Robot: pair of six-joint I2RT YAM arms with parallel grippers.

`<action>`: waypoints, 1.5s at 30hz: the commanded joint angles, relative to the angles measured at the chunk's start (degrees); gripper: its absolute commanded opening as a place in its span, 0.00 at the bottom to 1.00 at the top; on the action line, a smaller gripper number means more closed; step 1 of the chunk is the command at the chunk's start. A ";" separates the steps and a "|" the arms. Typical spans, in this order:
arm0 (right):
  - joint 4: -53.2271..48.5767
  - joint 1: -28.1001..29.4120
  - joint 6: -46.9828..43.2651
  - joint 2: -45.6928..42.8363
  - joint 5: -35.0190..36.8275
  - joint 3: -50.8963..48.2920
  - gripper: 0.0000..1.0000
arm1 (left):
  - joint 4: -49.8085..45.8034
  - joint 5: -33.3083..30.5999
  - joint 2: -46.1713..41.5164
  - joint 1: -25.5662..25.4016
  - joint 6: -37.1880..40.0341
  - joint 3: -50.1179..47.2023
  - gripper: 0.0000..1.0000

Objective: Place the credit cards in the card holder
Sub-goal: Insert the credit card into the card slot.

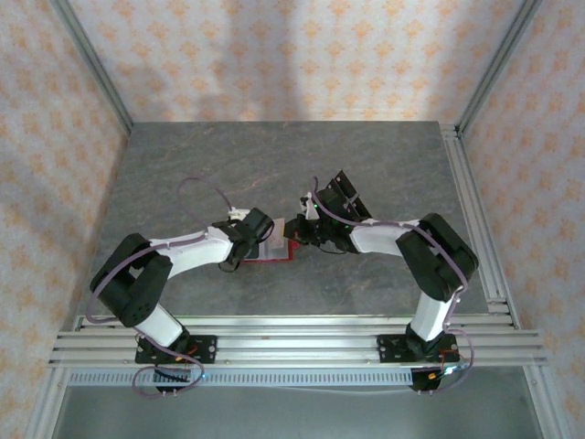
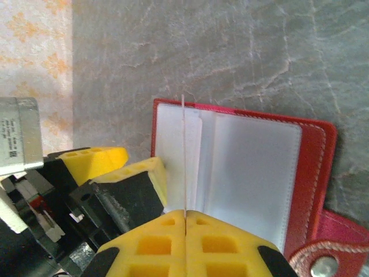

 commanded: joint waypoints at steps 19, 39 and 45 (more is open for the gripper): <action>17.75 1.22 6.48 7.96 -2.64 -3.54 0.00 | -0.15 -2.08 0.49 0.44 -1.54 -2.81 0.63; 19.92 0.19 6.75 7.98 -1.90 -7.17 0.00 | -0.04 -1.81 0.14 0.62 -1.44 -3.25 0.63; 19.28 -0.33 6.66 8.48 -2.79 -6.43 0.00 | 0.27 -1.59 0.38 0.66 -1.44 -3.15 0.62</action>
